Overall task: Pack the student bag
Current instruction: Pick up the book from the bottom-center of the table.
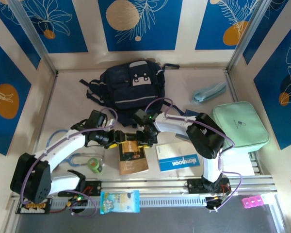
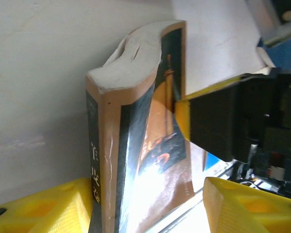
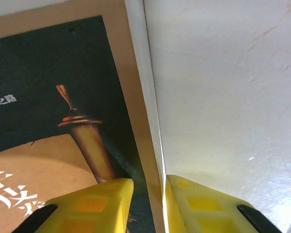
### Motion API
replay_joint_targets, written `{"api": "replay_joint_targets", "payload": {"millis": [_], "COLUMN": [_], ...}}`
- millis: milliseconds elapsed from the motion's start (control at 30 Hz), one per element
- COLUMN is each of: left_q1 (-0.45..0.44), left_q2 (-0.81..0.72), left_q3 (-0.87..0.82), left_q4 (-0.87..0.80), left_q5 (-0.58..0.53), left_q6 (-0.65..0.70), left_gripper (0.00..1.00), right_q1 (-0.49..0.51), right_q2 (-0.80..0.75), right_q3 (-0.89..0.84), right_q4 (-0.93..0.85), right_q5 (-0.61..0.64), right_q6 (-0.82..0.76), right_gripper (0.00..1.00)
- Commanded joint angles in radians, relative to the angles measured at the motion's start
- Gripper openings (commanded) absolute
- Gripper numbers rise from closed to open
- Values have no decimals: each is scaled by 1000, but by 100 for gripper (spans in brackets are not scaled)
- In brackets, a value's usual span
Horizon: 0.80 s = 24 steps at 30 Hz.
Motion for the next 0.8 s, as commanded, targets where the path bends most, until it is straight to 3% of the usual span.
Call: {"api": "replay_joint_targets", "payload": {"millis": [0,200,333,567,767], "left_q1": [-37,-54,-56,-57,-55], "left_q2": [-12,-11,-25,-94,-123], "left_q3": [-34,-45,-41,-58,-14], "left_q4": [135,174,155,168,114], "left_q5": [134,97,44,-48,-90], "left_q6": [-22,34,59,59,59], "left_gripper": [59,59,53,28,3], "right_q1": [0,-7,-10,-11,-27], "right_q2": [69,69,69,23,-145], "right_q3": [-32,-43,-46,-62,-94], "right_q4": [-23,-25,-36,5,55], "right_q5": [20,22,34,13,7], "right_q6": [16,24,36,39,26], "right_gripper": [27,26,25,26,34]}}
